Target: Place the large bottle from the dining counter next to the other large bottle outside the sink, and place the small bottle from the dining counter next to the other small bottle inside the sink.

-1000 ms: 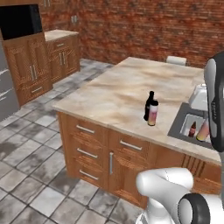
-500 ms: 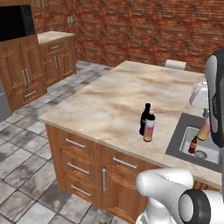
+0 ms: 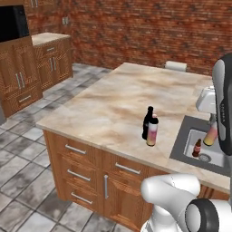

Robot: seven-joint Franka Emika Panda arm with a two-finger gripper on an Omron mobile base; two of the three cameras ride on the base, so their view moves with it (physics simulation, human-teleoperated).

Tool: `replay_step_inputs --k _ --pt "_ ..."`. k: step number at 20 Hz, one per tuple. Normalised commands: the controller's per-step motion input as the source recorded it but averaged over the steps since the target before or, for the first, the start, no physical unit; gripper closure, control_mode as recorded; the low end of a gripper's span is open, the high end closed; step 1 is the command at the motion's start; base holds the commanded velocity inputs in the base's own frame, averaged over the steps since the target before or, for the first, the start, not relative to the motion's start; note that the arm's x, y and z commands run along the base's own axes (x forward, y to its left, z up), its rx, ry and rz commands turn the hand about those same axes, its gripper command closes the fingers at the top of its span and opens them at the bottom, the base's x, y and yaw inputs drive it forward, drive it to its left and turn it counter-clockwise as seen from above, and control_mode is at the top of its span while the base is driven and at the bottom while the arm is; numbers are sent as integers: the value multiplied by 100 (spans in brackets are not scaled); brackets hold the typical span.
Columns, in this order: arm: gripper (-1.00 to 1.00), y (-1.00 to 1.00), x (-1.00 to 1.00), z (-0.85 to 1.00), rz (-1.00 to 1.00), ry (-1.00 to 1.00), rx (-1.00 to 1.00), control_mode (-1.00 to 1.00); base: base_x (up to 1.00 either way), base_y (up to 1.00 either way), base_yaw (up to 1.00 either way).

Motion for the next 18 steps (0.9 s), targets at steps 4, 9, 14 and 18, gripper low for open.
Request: replay_step_inputs --k 4,9,14,18 --pt "100 0 0 0 0 0 0 100 0 0 -25" --pt "100 0 0 0 0 0 0 100 0 0 -25" --pt "100 0 0 0 0 0 0 100 0 0 -25" --pt "100 0 0 0 0 0 0 100 0 0 -25"
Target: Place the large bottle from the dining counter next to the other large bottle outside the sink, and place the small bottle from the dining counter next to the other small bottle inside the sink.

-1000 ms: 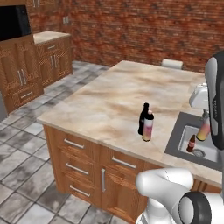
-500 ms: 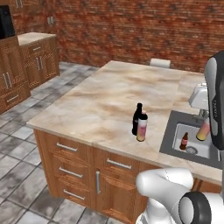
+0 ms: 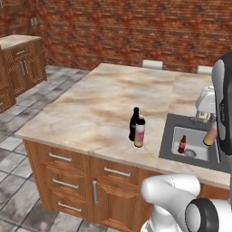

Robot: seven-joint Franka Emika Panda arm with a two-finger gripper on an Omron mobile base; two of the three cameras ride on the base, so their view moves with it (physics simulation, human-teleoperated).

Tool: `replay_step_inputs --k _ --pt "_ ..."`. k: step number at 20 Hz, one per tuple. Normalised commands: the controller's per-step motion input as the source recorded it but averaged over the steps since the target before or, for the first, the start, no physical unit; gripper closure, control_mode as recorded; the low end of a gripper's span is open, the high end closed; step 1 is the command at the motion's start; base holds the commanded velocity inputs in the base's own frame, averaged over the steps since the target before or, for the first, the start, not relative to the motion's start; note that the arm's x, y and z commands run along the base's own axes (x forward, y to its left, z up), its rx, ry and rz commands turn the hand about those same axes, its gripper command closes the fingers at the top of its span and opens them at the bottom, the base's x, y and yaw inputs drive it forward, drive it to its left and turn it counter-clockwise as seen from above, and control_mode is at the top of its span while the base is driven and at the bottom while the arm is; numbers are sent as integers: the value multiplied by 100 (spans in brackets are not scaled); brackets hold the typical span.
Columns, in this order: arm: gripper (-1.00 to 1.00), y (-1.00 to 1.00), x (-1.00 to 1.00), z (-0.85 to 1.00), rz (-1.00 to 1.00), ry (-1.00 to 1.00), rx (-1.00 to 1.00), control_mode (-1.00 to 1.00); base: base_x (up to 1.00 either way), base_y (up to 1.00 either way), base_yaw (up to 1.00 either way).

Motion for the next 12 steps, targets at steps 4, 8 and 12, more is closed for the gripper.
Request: replay_step_inputs --k 4,8,12 --pt "100 0 0 0 0 0 0 100 0 0 -25" --pt "100 0 0 0 0 0 0 100 0 0 -25" --pt "100 0 0 0 0 0 0 100 0 0 -25"
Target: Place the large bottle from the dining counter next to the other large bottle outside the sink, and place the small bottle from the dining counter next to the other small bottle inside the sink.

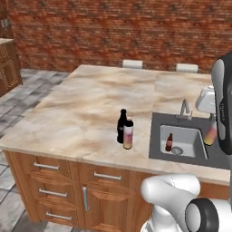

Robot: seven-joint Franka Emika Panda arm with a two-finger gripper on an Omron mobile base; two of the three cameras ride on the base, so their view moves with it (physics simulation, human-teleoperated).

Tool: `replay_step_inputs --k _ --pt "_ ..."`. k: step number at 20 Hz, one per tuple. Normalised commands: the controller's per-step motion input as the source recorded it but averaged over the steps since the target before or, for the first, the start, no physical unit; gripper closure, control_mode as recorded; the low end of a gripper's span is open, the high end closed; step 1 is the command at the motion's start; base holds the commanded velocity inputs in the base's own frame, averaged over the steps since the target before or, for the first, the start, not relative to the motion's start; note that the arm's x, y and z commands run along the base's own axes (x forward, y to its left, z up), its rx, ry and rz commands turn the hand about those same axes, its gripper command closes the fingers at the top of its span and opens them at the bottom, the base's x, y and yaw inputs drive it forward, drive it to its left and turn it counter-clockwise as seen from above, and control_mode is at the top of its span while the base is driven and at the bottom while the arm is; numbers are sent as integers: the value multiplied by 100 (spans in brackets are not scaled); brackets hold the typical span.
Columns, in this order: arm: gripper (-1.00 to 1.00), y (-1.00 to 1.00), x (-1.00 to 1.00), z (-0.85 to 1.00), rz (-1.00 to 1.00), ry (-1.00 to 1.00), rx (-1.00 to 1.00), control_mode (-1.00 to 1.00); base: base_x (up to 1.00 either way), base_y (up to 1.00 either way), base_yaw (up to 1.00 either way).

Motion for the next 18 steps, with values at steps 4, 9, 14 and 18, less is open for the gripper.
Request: replay_step_inputs --k 4,9,14,18 --pt "100 0 0 0 0 0 0 100 0 0 -25" --pt "100 0 0 0 0 0 0 100 0 0 -25" --pt "100 0 0 0 0 0 0 100 0 0 -25" --pt "100 0 0 0 0 0 0 100 0 0 -25"
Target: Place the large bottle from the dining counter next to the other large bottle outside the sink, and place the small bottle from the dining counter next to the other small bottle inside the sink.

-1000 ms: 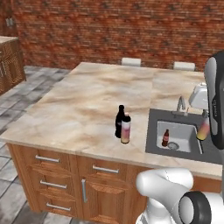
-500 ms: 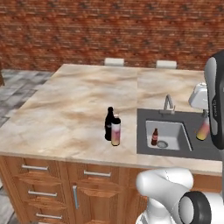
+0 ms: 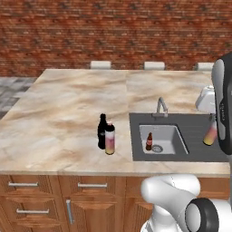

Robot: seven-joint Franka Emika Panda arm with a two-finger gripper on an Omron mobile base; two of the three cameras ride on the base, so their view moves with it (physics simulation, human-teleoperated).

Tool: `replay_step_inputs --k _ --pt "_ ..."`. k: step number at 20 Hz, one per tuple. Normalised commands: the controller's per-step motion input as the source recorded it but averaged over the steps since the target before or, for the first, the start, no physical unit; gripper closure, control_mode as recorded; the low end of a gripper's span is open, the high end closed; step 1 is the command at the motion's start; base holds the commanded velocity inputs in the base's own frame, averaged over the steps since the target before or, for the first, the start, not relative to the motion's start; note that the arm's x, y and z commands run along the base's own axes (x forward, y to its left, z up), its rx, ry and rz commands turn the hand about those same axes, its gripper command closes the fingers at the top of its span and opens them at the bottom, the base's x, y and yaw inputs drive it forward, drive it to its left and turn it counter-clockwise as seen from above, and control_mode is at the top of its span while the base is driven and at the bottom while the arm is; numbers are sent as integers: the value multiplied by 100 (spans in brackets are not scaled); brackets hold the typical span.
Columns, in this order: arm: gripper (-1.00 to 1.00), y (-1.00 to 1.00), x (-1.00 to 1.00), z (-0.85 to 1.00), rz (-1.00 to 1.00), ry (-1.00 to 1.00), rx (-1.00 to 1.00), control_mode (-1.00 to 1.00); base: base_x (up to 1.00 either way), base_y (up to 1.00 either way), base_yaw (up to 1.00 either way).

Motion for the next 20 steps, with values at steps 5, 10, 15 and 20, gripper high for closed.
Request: replay_step_inputs --k 5,10,15,20 --pt "100 0 0 0 0 0 0 100 2 3 -25" --pt "100 0 0 0 0 0 0 100 85 26 -9" --pt "100 0 0 0 0 0 0 100 100 11 -3" --pt "100 0 0 0 0 0 0 100 96 3 -4"
